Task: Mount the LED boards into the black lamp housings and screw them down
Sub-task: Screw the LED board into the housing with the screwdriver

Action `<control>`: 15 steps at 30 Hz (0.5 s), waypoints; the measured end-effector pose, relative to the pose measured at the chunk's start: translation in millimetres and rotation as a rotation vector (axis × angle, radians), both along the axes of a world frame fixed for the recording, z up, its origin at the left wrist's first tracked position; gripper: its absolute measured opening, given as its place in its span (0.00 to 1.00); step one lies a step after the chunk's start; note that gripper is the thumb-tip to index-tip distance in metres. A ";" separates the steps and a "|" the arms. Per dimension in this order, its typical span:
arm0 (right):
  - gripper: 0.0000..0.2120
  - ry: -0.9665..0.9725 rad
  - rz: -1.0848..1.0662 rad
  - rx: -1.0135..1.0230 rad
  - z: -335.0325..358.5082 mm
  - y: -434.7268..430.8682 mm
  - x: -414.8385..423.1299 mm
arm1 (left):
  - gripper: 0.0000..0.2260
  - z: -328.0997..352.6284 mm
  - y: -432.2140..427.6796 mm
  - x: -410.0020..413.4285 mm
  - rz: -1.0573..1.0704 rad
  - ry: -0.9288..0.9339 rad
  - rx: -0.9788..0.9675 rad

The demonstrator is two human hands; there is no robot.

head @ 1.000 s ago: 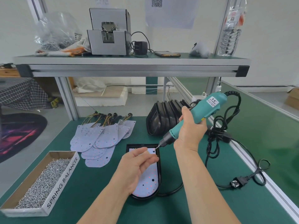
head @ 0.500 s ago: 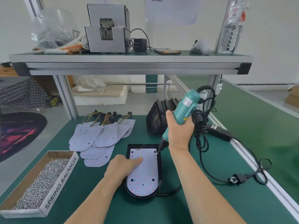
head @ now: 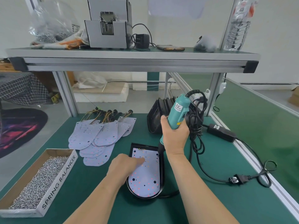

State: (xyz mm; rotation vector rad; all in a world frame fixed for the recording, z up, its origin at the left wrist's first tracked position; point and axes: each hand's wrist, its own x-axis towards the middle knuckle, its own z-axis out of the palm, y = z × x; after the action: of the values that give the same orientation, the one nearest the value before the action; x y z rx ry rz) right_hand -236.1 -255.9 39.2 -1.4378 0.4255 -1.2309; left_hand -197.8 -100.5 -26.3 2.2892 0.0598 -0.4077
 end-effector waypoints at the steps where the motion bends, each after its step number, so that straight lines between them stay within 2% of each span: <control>1: 0.13 -0.002 -0.004 0.000 -1.2 -0.5 0.2 | 0.20 -0.6 -0.2 0.2 0.000 0.001 -0.001; 15: 0.14 0.031 0.013 -0.015 -3.7 -0.1 3.9 | 0.21 -2.2 1.5 1.8 -0.015 0.002 -0.009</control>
State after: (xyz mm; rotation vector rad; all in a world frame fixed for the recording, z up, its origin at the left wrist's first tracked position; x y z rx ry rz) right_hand -232.2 -256.0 35.5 -1.4721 0.4281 -1.2049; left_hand -196.0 -98.9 -28.5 2.2821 0.0414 -0.4170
